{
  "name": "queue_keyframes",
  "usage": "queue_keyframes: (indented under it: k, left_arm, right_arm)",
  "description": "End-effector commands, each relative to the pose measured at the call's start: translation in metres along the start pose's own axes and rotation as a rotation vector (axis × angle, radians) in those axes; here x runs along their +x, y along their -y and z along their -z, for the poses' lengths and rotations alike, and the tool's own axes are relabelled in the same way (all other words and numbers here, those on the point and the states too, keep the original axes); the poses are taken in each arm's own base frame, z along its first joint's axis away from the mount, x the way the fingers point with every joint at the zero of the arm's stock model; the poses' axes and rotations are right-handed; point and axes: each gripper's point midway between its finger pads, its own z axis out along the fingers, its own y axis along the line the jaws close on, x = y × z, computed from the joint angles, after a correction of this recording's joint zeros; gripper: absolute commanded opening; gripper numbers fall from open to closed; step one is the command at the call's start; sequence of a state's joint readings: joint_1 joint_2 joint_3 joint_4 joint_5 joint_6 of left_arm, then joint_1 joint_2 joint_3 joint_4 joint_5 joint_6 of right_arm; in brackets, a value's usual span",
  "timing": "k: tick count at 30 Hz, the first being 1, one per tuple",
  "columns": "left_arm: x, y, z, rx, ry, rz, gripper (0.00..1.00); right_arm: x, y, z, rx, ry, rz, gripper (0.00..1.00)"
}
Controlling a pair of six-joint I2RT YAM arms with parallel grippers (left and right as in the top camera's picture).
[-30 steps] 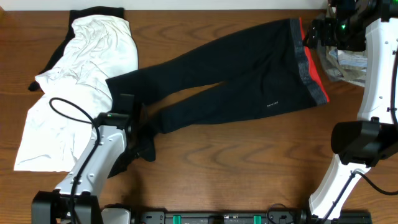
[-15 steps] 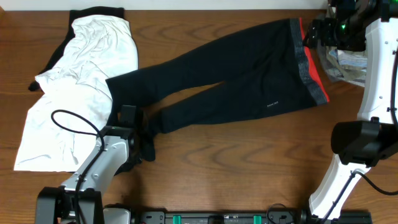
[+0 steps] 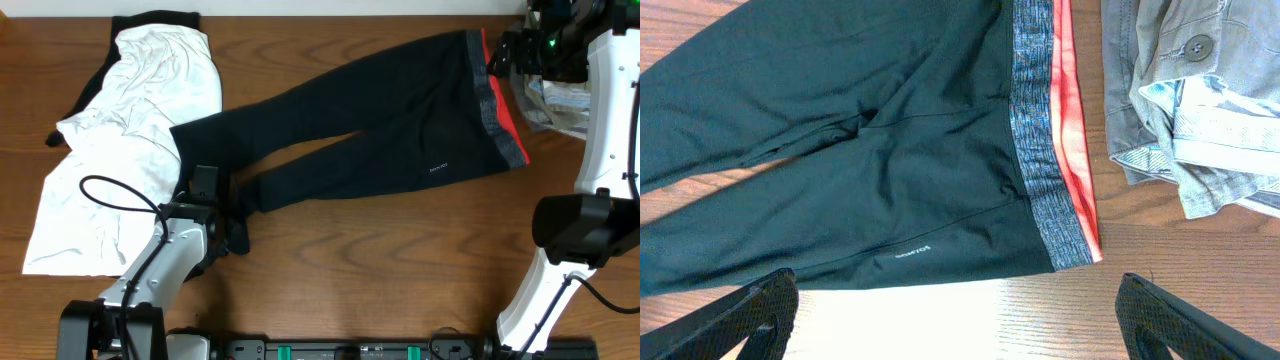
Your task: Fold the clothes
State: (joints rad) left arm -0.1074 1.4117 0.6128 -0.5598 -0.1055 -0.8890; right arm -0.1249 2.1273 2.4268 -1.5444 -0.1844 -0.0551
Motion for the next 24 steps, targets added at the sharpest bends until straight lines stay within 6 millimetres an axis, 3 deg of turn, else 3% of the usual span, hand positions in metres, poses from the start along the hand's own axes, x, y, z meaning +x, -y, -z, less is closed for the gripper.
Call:
queue_keyframes:
  k: [1,8,10,14,17,24]
  left_arm:
    - [-0.005,-0.007,-0.002,-0.031,0.034,0.006,0.34]
    - [-0.004,-0.003,-0.014,-0.023,0.04,0.008,0.2]
    - [-0.005,-0.002,-0.018,-0.024,0.039,0.005,0.06]
    - [-0.012,0.005,-0.018,-0.01,0.069,-0.065,0.06]
    - [-0.023,0.015,-0.003,0.012,0.091,-0.179,0.06]
    - [-0.057,0.041,0.057,0.086,0.209,-0.371,0.06]
  right_arm:
    - [0.0,-0.005,-0.002,-0.011,-0.004,0.013,0.99]
    - [0.0,-0.005,-0.002,-0.011,-0.004,0.013,0.99]
    - [0.001,-0.005,-0.002,-0.011,-0.005,0.013,0.99]
    - [0.001,-0.006,-0.002,-0.011,-0.005,0.015,0.99]
    - [0.001,-0.006,-0.002,-0.011,-0.005,0.015,0.99]
    - [0.001,-0.006,-0.002,-0.012,-0.006,0.014,0.99]
